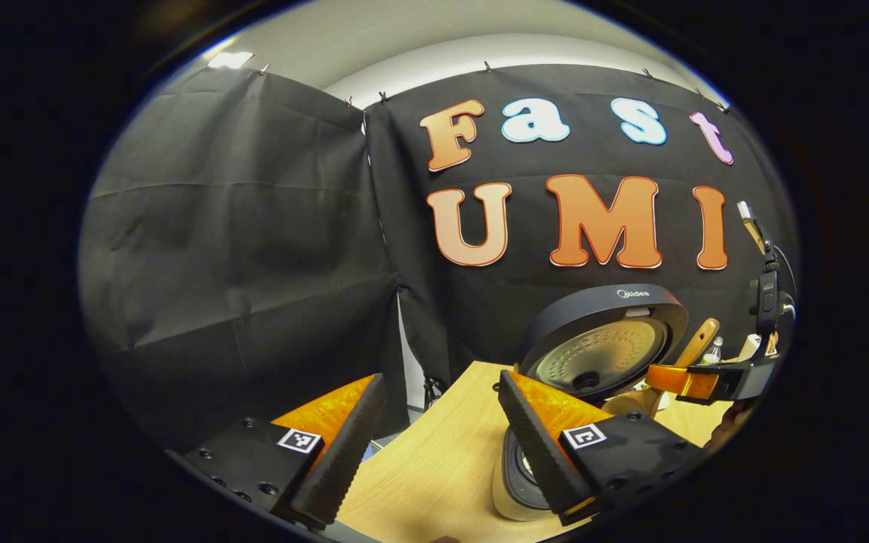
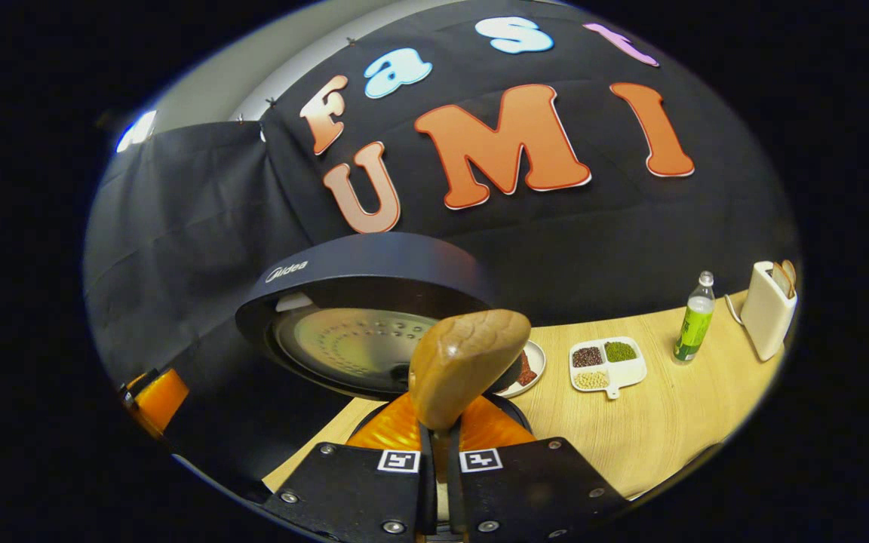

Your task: Close the left gripper, press the button to open the rice cooker; take a wooden spoon from the chopstick holder with the right hand, scoop a spoonful of rice and pour it into the rice cooker, then put the wooden spoon back into the chopstick holder.

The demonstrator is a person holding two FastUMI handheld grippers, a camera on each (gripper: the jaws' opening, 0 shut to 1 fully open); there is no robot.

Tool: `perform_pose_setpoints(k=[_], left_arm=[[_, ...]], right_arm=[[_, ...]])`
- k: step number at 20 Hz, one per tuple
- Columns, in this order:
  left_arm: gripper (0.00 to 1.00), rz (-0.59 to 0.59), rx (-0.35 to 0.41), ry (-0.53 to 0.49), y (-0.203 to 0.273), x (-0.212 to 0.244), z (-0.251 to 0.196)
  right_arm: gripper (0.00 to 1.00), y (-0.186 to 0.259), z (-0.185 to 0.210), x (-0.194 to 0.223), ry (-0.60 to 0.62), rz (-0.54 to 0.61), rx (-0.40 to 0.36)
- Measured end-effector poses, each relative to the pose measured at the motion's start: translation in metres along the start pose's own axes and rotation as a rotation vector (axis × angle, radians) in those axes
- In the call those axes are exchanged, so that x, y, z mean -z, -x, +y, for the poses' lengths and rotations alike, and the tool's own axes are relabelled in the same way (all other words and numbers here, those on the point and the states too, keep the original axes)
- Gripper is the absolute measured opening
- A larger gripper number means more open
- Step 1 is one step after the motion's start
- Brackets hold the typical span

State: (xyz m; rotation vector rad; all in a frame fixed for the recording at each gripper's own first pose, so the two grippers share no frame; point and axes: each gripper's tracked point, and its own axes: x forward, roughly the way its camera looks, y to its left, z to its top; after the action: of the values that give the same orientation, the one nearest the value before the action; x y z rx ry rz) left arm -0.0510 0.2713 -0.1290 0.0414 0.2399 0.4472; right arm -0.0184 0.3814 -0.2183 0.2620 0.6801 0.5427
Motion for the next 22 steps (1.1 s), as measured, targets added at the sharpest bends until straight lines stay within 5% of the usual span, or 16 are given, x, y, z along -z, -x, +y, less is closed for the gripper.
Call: perform_pose_setpoints(k=[14,22], left_arm=[[0.94,-0.007,0.000,-0.011,0.005,-0.006,-0.005],[0.94,-0.019,0.010,-0.028,0.014,-0.014,-0.025]], right_arm=[[0.05,0.018,0.036,-0.022,0.423,-0.172,-0.122],[0.05,0.045,0.005,-0.025,0.202,-0.101,-0.145]])
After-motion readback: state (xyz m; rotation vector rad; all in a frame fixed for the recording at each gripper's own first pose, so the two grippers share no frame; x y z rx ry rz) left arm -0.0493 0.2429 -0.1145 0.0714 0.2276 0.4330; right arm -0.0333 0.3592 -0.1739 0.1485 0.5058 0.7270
